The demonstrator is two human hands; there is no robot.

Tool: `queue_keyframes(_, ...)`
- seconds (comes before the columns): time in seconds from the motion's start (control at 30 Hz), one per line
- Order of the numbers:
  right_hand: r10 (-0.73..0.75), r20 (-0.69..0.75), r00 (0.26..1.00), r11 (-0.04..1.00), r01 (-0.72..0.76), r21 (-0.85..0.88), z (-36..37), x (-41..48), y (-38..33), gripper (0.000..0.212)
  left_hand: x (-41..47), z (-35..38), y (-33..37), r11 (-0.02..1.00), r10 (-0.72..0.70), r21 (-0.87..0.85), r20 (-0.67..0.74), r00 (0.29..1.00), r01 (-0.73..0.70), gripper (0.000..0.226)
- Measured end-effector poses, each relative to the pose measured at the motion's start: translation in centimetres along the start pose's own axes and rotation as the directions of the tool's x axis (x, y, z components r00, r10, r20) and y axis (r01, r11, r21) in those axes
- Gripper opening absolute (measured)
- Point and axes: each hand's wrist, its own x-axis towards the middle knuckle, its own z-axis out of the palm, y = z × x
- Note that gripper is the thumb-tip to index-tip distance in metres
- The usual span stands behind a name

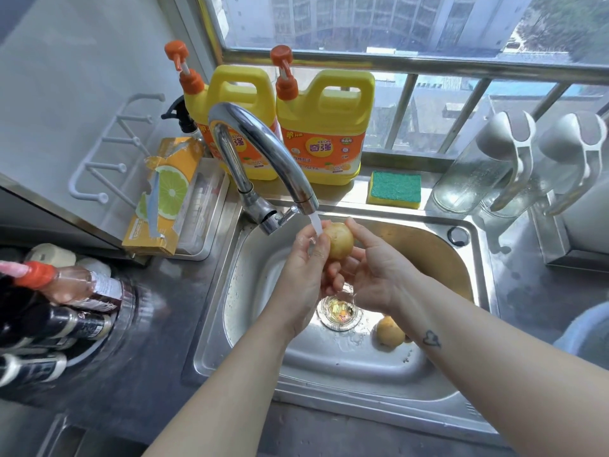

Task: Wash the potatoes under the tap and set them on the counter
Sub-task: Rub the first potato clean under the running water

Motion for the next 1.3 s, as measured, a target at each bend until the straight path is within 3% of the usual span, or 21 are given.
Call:
queue_keyframes(0.2,-0.003,-0.021,1.000,1.000,0.003,-0.005,-0.1,0.5,1.3,0.045,0.0,-0.2,-0.1,0.995,-0.093,0.007,-0.152,0.984,0.095,0.026)
queue_keyframes(0.57,0.012,0.013,1.000,1.000,-0.013,0.017,0.0,0.5,1.1,0.054,-1.4,-0.9,0.3,0.991,-0.055,-0.124,-0.036,0.998,0.050,0.037)
queue_keyframes(0.7,-0.070,-0.020,0.997,0.996,0.069,-0.049,0.0,0.7,1.2,0.050,-0.9,-1.1,0.4,0.989,-0.049,-0.141,-0.059,0.997,0.040,0.050)
queue_keyframes(0.83,-0.254,-0.076,0.964,0.956,0.238,-0.170,-0.2,0.2,1.2,0.048,-0.6,-1.7,-0.2,0.999,-0.049,-0.026,-0.082,0.995,0.047,0.064)
queue_keyframes(0.93,-0.398,-0.063,0.915,0.889,0.368,-0.271,-0.7,-0.4,1.5,0.030,-0.8,-1.7,-0.8,0.992,-0.048,0.111,-0.111,0.993,0.061,0.059)
queue_keyframes(1.03,-0.508,-0.068,0.859,0.811,0.450,-0.373,-1.2,-0.4,2.2,0.026,-0.7,-2.0,-1.5,0.965,-0.054,0.247,-0.128,0.990,0.084,0.051)
queue_keyframes(1.2,-0.447,-0.094,0.890,0.848,0.388,-0.361,-1.0,0.0,2.8,0.035,0.0,-2.6,-2.3,0.833,0.055,0.552,-0.137,0.989,0.030,0.044)
queue_keyframes(1.3,-0.366,-0.100,0.925,0.900,0.324,-0.292,-0.5,0.6,2.5,0.028,0.8,-2.1,-1.9,0.874,0.069,0.485,-0.179,0.981,0.027,0.050)
